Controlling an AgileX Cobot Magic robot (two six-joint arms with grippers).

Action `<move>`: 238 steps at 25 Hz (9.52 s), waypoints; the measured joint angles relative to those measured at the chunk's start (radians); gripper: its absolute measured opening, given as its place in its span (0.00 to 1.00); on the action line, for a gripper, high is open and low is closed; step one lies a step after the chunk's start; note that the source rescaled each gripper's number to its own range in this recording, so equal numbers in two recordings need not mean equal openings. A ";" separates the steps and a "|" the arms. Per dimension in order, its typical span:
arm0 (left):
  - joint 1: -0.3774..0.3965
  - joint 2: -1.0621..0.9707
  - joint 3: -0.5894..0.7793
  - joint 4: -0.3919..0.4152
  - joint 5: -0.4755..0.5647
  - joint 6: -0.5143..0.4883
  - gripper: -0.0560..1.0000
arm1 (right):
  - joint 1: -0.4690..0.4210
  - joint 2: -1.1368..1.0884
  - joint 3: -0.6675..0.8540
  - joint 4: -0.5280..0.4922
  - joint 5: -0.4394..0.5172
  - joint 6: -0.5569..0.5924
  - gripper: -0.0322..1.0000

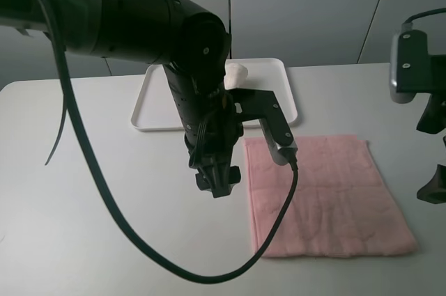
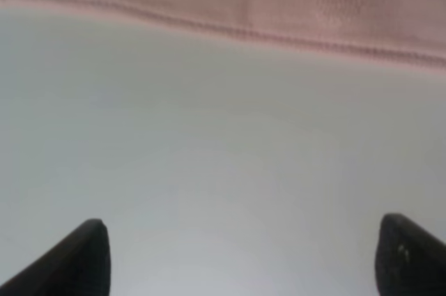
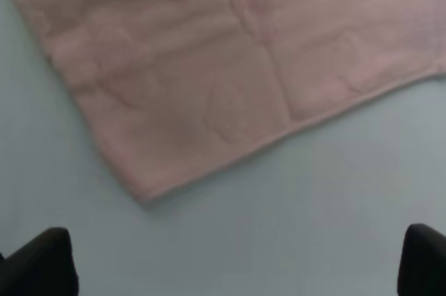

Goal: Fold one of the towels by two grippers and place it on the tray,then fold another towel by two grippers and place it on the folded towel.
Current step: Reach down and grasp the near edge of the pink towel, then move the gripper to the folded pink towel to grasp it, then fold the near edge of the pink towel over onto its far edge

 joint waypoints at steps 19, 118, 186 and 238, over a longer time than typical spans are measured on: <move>-0.060 0.068 0.000 0.027 -0.014 0.012 0.98 | 0.000 0.043 0.323 -0.047 -0.278 -0.311 1.00; -0.298 0.205 0.000 -0.030 -0.124 -0.018 0.98 | -0.005 0.381 0.446 -0.164 -0.656 -0.228 1.00; -0.301 0.231 -0.017 0.026 -0.168 -0.099 0.06 | -0.005 0.390 0.446 -0.185 -0.824 -0.199 0.05; -0.165 0.058 -0.015 0.146 -0.284 -0.540 0.05 | -0.005 -0.112 0.413 0.098 -0.606 0.363 0.05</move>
